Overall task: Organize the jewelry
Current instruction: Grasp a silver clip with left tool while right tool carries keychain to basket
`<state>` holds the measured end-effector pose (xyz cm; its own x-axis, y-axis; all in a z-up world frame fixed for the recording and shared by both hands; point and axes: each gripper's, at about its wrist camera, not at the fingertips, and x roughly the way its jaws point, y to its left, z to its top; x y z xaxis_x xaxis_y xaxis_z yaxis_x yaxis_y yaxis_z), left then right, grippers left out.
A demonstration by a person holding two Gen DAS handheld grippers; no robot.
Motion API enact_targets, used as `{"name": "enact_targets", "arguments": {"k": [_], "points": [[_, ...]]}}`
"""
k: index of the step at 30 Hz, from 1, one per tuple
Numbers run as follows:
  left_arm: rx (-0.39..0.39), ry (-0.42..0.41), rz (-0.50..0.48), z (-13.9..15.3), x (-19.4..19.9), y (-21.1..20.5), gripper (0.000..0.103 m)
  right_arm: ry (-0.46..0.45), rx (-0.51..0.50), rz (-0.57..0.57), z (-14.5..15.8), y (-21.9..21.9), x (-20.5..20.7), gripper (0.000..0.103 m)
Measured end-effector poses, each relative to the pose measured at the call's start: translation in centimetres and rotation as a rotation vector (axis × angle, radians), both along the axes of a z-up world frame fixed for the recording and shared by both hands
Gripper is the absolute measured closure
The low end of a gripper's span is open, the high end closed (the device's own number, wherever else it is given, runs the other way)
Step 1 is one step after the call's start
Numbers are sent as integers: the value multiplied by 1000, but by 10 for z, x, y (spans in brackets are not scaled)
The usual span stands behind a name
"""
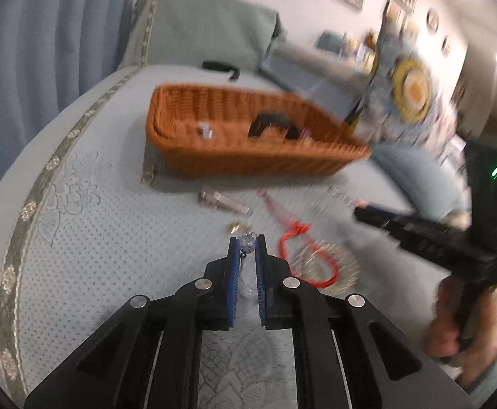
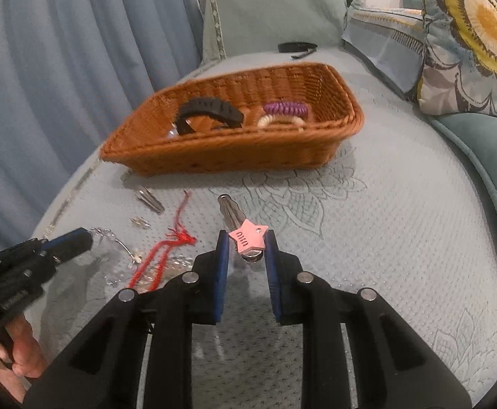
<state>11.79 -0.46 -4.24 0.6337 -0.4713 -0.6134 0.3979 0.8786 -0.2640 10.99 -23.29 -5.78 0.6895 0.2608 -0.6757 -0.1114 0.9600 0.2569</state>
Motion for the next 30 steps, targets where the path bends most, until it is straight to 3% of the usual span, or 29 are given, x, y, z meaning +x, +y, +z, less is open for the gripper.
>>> {"name": "enact_targets", "arguments": {"k": [5, 8, 19, 26, 30], "points": [[-172, -73, -31, 27, -16, 22, 96, -67, 11, 20, 15, 4, -9, 85], [-184, -85, -30, 33, -21, 21, 96, -89, 4, 18, 20, 5, -13, 85], [-51, -141, 47, 58, -2, -5, 96, -166, 18, -86, 54, -14, -3, 85], [37, -199, 45, 87, 53, -23, 96, -183, -52, -90, 86, -15, 49, 85], [100, -217, 66, 92, 100, -41, 96, -152, -103, -98, 81, -10, 84, 85]]}}
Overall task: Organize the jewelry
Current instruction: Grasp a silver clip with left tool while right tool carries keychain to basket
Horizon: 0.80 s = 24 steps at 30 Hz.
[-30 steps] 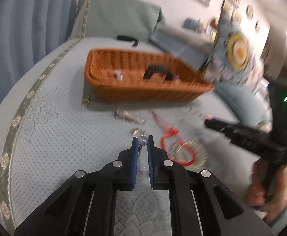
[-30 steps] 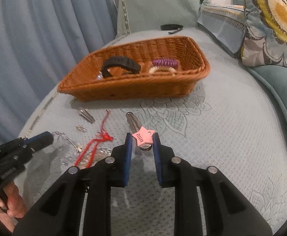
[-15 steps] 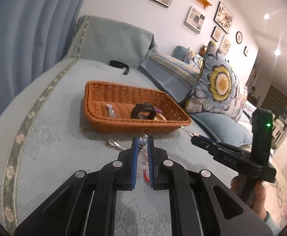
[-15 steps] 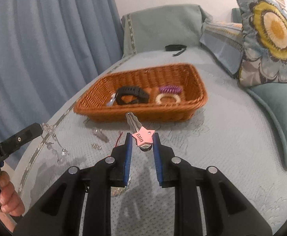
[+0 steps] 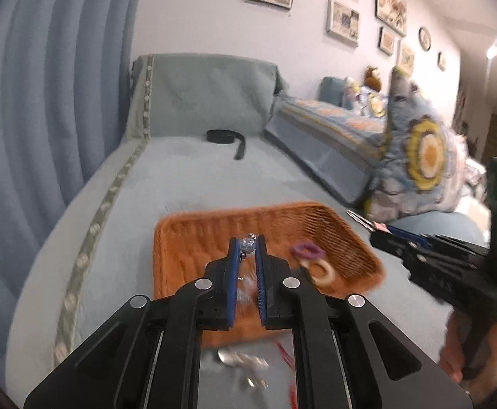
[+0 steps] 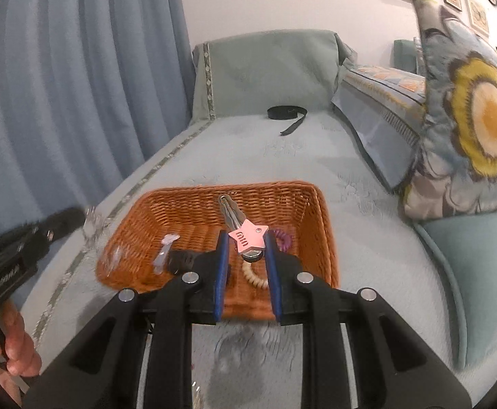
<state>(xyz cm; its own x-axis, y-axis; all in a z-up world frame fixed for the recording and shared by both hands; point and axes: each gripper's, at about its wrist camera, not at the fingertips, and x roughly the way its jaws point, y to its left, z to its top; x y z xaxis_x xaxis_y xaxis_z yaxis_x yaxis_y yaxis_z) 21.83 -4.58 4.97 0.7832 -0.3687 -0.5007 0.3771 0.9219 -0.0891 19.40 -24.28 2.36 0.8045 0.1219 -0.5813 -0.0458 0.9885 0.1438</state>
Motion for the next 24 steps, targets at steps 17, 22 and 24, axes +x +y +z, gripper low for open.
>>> {"name": "enact_targets", "arguments": {"k": [17, 22, 24], "points": [[97, 92, 59, -60, 62, -19, 81, 188, 116, 18, -61, -17, 70, 82], [94, 44, 51, -47, 41, -15, 61, 180, 148, 2, -57, -24, 63, 71], [89, 21, 61, -41, 29, -11, 60, 180, 150, 5, -54, -24, 56, 70]]}}
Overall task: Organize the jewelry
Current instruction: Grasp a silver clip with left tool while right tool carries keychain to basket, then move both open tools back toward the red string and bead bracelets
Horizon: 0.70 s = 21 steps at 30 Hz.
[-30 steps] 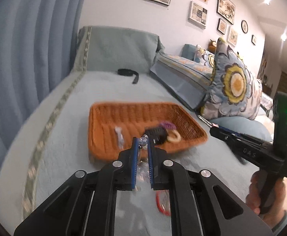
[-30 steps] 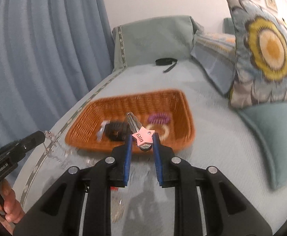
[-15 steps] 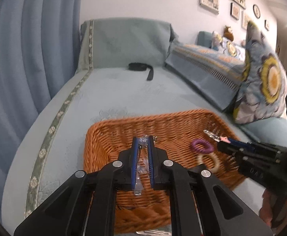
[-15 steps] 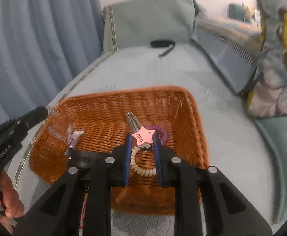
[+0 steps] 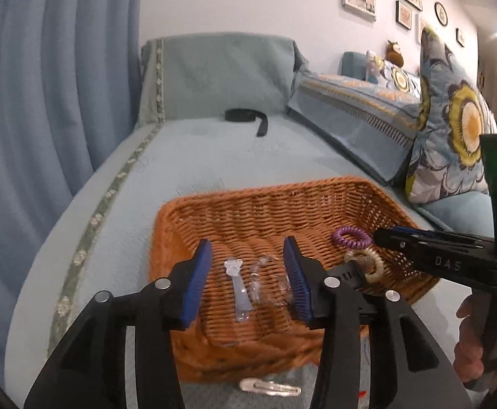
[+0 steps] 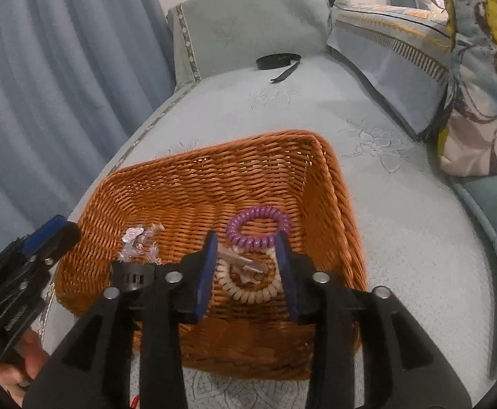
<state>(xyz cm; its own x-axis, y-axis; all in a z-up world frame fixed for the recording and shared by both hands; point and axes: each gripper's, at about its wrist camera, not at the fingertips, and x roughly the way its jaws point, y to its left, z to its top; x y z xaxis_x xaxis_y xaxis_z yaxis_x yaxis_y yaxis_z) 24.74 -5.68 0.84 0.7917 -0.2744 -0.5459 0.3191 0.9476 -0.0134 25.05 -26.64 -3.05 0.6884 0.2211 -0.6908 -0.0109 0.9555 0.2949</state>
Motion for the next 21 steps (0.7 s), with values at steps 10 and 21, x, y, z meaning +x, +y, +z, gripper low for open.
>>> {"name": "enact_targets", "arguments": {"k": [10, 21], "points": [[-160, 12, 3, 18, -86, 35, 60, -57, 15, 29, 23, 19, -85, 70], [-190, 114, 53, -31, -152, 54, 60, 14, 30, 24, -13, 39, -171, 70]]}}
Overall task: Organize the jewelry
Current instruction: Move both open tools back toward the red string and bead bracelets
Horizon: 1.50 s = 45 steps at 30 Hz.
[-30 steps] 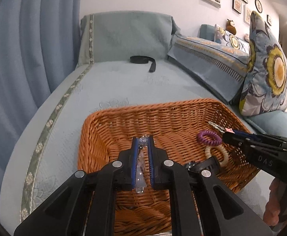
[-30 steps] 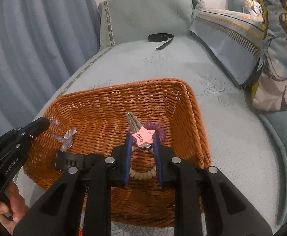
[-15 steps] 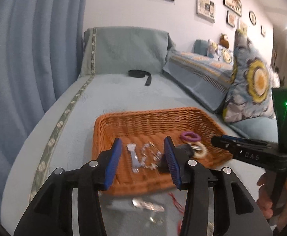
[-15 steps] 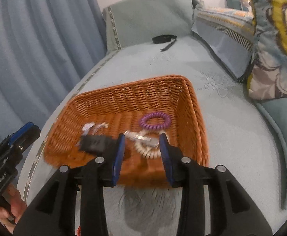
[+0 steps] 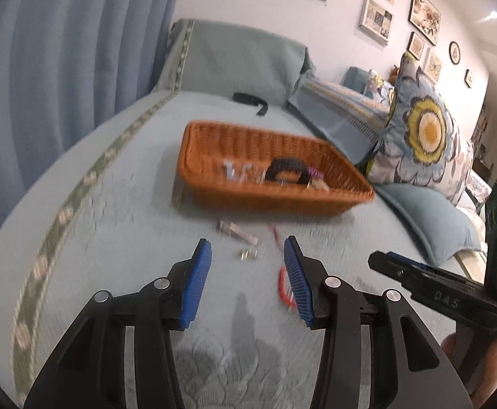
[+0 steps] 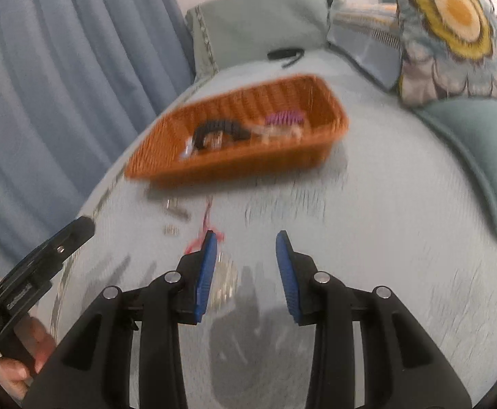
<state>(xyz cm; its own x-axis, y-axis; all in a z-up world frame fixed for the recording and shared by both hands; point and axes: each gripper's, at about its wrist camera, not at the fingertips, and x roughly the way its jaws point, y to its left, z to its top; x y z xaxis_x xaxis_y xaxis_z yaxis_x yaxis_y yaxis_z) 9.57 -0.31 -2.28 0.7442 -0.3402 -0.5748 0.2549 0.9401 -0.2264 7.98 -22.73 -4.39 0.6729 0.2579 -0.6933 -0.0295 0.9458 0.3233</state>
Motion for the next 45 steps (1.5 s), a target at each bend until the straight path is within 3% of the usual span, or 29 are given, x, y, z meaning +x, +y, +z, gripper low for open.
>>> {"name": "enact_targets", "arguments": {"k": [5, 13, 16, 21, 30, 35, 37, 42, 45], "points": [[-47, 86, 1, -27, 15, 9, 62, 36, 36, 41, -19, 11, 1, 70], [-53, 137, -61, -44, 35, -13, 64, 67, -58, 77, -31, 35, 9, 76], [-15, 158, -88, -50, 42, -27, 64, 68, -70, 78, -33, 37, 9, 78], [52, 180, -122, -58, 45, -41, 65, 77, -82, 68, -36, 36, 10, 92], [202, 153, -119, -62, 44, -63, 66, 79, -91, 60, -35, 35, 8, 94], [97, 179, -140, -58, 49, -47, 66, 84, -77, 57, -36, 31, 7, 94], [91, 183, -158, -58, 49, -47, 66, 84, -78, 59, -35, 31, 8, 94], [174, 169, -182, -61, 50, -63, 66, 86, -67, 62, -36, 30, 9, 94], [280, 135, -169, -63, 46, -76, 69, 85, -80, 61, -36, 31, 9, 94]]}}
